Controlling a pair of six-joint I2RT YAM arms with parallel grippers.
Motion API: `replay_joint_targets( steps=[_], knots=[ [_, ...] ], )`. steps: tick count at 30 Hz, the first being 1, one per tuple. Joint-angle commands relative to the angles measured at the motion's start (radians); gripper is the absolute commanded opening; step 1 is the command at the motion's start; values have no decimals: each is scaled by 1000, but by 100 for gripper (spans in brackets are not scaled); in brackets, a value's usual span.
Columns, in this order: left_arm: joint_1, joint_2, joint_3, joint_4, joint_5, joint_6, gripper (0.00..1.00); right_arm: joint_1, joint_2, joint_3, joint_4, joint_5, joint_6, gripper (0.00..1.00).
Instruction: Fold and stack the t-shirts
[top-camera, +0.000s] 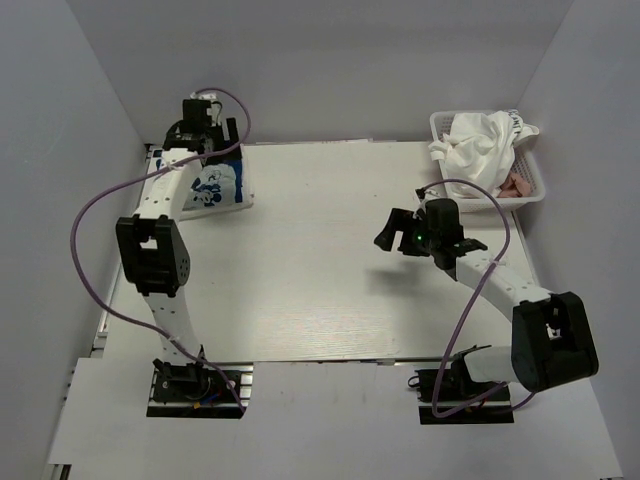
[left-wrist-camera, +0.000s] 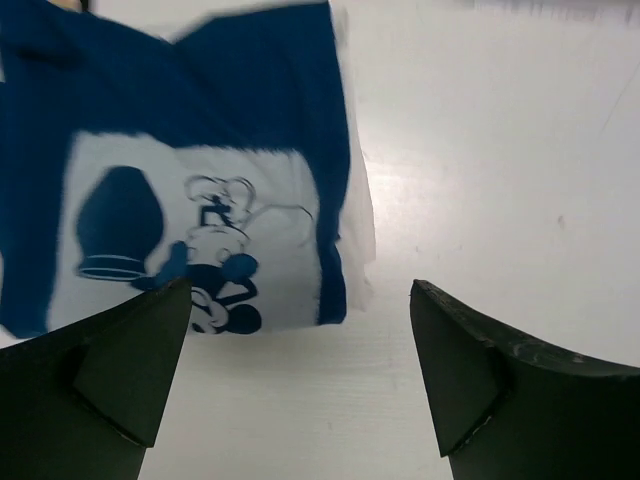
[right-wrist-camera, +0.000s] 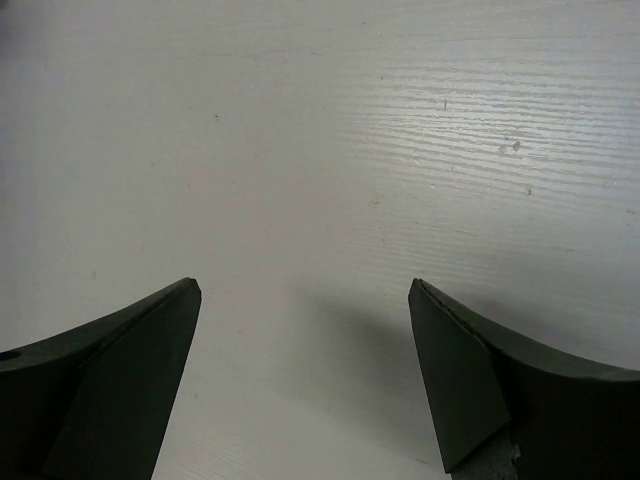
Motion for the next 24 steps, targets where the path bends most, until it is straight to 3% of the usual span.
replay_joint_targets(
  steps=[1,5,7,8,11,15,24],
  knots=[
    [12,-87,-30,55,-114,-91,100,1,-61,-25,22,-5,-19,90],
    [21,-87,-16,-31,-112,-177,100,1,-101,-37,42,-8,-31,90],
    [12,-145,-91,-39,-129,-212,100,3,-113,-48,52,-13,-37,90],
    [12,-249,-151,-13,-143,-247,100,1,-124,-57,76,-16,-36,90],
    [-3,-520,-529,164,-132,-295,100,-4,-191,-99,102,-11,-33,90],
    [11,-734,-738,248,-117,-347,100,-2,-236,-126,105,15,-11,90],
    [-3,-911,-759,141,-129,-367,100,0,-303,-159,105,23,30,90]
  ],
)
